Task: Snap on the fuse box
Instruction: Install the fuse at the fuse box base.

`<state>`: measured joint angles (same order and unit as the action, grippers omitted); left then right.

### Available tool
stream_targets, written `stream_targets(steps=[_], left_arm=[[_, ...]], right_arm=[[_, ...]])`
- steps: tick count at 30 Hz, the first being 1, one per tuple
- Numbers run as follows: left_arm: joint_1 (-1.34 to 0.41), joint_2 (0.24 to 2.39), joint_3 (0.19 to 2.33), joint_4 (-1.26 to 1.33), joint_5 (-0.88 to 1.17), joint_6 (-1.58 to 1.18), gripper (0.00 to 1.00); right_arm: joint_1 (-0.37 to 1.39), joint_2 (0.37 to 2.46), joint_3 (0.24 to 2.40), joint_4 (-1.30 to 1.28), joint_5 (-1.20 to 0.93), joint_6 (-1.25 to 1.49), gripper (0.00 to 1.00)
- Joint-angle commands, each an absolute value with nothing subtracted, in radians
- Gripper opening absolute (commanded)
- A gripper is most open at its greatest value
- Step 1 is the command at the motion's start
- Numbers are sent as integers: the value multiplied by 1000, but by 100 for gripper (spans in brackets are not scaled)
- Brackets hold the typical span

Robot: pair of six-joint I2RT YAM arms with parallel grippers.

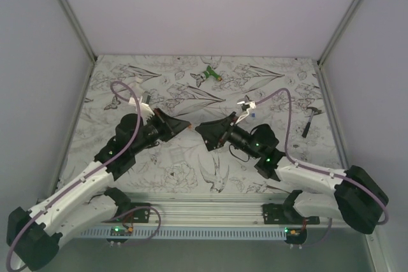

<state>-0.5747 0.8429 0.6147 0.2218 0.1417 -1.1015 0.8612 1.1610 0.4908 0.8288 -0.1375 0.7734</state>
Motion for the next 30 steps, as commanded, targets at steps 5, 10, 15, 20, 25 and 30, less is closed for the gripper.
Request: stream_targets(steps=[5,10,15,20,25,30], left_arm=[[-595,793,586,336,96,-1159,0],[-603,787,581,353,100,-1167,0],[-609,791,578,365,103,-1174,0],[-612,785,575,374,107,-1180,0],[-616,785,572,384,116,-1197,0],[-623,784,566,395,132,-1219,0]], right_arm=[[856,1289,530,1084,-204,935,47],[856,1343,548,1136,-223,968,41],[856,1379,560,1201,-253,1004,36],[848,1387,557,1219,-248,1024,32],[843,1410,561,1257,-254,1048,29],[831,1424,556,1290,-260,1068,21]])
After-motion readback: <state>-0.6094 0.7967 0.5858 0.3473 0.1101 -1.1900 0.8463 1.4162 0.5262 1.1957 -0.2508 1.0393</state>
